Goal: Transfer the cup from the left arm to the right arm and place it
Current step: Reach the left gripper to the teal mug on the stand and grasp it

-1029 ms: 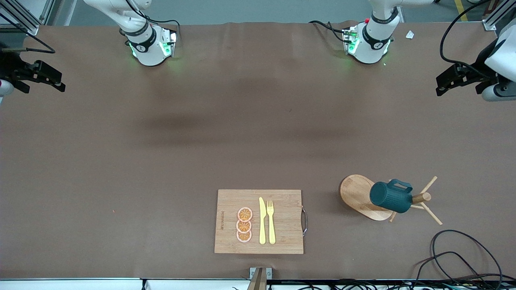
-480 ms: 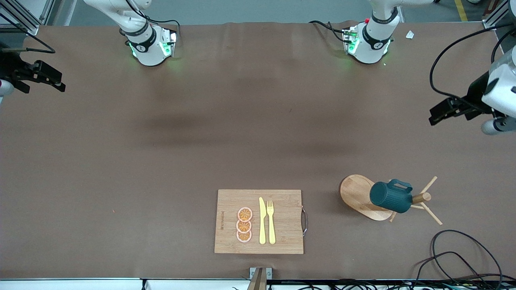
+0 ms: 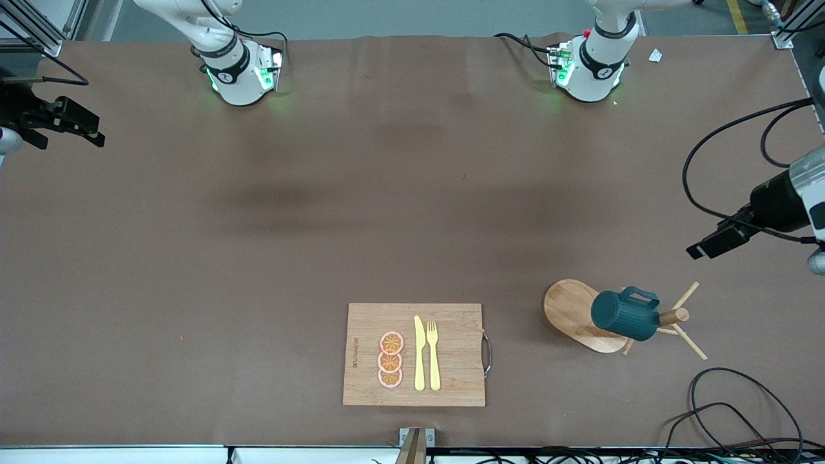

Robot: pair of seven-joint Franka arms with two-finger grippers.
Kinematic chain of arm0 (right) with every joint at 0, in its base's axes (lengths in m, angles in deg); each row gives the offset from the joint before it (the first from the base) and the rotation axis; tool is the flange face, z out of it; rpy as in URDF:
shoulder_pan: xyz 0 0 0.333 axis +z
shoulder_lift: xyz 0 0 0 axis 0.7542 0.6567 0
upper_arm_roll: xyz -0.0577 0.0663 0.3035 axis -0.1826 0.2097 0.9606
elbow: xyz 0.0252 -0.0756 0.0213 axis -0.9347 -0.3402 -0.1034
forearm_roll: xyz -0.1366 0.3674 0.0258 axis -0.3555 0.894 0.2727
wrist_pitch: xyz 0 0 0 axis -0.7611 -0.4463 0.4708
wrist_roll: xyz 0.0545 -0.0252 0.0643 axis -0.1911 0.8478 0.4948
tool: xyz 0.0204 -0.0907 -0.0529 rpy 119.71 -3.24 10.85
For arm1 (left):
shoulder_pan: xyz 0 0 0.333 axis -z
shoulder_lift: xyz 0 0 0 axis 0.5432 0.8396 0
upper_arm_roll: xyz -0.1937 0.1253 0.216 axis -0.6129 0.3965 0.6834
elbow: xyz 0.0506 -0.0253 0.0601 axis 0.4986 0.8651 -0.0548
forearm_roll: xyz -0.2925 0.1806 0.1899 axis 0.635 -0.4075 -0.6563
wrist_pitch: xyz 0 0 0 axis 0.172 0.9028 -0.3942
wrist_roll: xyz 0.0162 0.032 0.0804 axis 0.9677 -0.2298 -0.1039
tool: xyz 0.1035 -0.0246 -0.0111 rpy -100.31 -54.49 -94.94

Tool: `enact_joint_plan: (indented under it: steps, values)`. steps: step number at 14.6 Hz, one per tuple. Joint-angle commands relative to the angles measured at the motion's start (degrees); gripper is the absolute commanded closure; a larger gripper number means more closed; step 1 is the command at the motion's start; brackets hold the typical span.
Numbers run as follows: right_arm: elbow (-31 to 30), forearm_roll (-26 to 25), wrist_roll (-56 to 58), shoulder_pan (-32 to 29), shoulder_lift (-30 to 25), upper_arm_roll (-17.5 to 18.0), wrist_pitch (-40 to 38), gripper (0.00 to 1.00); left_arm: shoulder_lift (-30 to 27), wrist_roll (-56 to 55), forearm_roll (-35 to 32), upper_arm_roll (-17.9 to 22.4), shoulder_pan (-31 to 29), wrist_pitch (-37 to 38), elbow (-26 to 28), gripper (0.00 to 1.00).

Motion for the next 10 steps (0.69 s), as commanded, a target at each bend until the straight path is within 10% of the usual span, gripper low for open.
enact_joint_plan:
  steps: [1, 10]
  values:
    - [0.8, 0.4, -0.4, 0.1, 0.3, 0.0, -0.5, 0.0, -1.9, -6.1, 3.6, -0.3, -0.2, -8.2, 7.8, 0.0]
    - [0.8, 0.4, -0.4, 0.1, 0.3, 0.1, -0.5, 0.0, 2.3, -11.2, 22.5, -0.8, 0.3, -28.8, 19.0, 0.0]
